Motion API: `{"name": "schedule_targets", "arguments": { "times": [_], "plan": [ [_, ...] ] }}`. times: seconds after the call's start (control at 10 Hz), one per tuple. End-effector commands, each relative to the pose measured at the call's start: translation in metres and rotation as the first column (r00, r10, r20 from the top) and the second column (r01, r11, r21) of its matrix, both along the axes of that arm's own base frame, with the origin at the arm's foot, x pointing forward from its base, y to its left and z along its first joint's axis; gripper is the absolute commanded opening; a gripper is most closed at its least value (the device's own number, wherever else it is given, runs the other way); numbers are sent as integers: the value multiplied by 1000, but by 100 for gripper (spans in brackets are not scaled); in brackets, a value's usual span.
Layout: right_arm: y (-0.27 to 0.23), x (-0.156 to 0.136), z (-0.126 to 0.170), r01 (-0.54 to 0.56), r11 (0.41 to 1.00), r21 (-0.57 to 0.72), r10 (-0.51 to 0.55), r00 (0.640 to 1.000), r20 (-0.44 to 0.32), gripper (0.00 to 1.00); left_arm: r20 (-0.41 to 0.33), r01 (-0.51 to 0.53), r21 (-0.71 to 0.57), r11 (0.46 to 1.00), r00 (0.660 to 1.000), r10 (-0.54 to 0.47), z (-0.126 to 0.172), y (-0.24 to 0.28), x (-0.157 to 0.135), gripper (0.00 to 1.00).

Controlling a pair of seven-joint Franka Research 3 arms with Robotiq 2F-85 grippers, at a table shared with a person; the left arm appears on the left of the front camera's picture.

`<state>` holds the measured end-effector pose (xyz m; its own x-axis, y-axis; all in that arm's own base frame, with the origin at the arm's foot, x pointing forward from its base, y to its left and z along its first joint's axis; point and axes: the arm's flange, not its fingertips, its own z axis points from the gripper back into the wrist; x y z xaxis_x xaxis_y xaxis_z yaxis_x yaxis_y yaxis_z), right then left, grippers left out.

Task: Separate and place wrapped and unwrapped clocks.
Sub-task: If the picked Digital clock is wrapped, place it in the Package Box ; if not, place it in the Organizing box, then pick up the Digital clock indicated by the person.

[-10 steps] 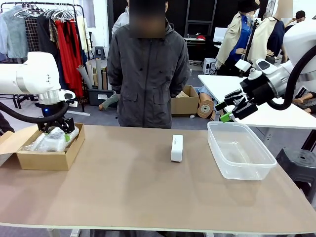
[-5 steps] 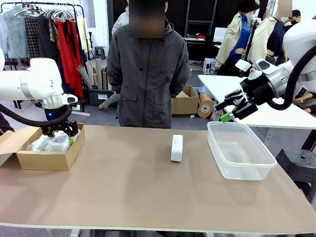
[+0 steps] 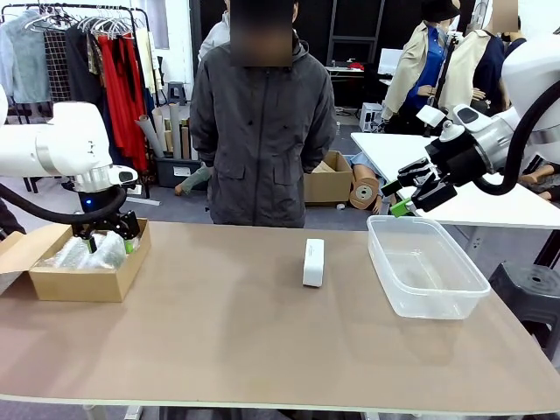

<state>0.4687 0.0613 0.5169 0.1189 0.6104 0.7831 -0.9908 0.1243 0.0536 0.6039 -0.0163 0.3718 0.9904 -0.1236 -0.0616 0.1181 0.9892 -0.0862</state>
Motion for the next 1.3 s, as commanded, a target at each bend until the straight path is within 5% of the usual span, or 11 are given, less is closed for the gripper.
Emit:
{"name": "schedule_targets", "arguments": {
  "times": [0.0, 1.2],
  "plan": [
    [0, -1, 0, -3, 1000, 0, 3, 1000, 3, 100, 43, 3, 6, 1000, 999, -3, 12, -1, -2, 100],
    [0, -1, 0, -3, 1000, 0, 3, 1000, 3, 100, 58, 23, 1, 1000, 998, -23, 29, -13, -3, 100]
  ]
}}
